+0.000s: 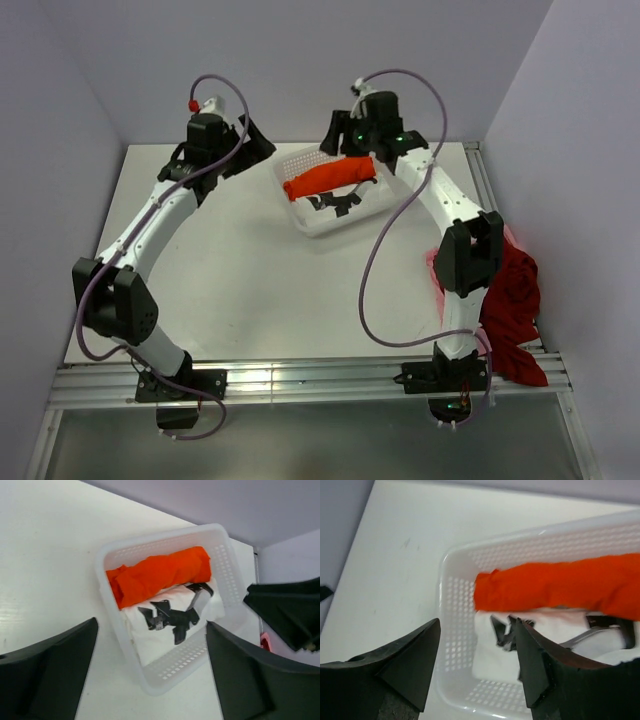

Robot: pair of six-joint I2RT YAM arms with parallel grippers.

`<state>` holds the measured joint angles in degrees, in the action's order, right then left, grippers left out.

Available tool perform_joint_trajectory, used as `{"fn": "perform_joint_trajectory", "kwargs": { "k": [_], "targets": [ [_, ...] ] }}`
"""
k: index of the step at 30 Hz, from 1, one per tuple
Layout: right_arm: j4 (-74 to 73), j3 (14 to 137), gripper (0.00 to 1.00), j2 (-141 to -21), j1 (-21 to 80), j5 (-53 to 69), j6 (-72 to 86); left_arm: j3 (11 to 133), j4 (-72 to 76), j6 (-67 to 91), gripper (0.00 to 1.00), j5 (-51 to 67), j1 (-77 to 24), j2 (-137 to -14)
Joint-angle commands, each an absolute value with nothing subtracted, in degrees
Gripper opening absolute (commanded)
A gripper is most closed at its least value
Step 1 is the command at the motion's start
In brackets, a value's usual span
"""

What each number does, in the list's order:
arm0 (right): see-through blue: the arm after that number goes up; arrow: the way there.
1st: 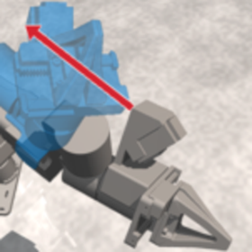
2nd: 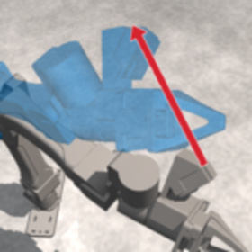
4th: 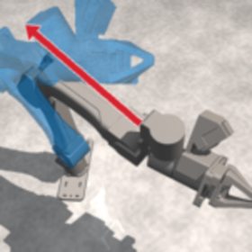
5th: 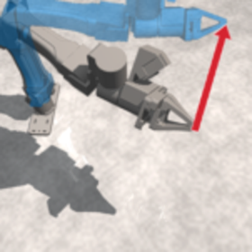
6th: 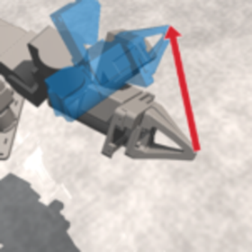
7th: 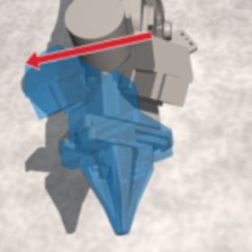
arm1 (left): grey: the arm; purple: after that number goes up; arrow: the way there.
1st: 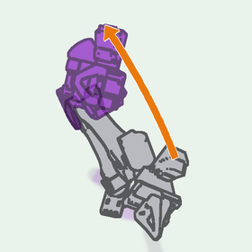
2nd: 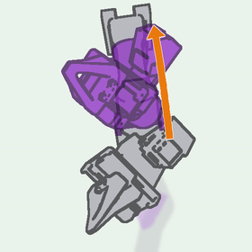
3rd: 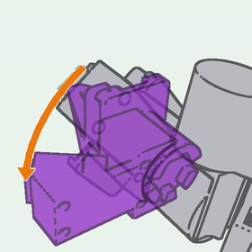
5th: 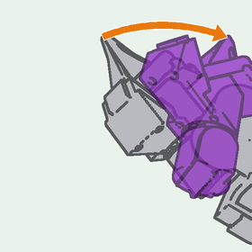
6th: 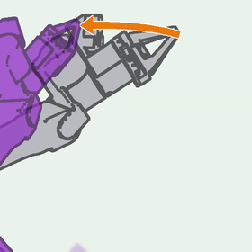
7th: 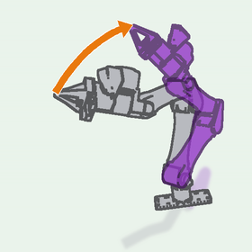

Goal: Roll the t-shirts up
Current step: Place the rolled tshirt into the container

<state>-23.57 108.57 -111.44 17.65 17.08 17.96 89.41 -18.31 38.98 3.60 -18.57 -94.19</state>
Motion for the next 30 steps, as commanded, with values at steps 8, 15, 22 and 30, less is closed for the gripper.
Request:
{"fn": "perform_joint_trajectory", "kwargs": {
  "k": [8,15,22,30],
  "targets": [
    [-23.4,98.4,0.72,-110.1,30.7,14.1,11.3,65.8,-13.1,46.1,1.0,-1.9,-17.3,-75.6],
    [-24.5,96.2,0.73,-110.4,36.8,8.5,7.7,53.4,-11.4,48.2,1.0,-4.0,-17.3,-63.2],
    [-27.7,99.3,0.68,-114.9,40.7,1.2,6.0,48.8,-13.9,47.3,0.99,-4.9,-17.3,-57.5],
    [-31.8,106.4,0.6,-121.5,42.7,-4.7,6.6,47.2,-14.9,46.4,0.99,-5.2,-17.3,-55.5]
  ]
}}
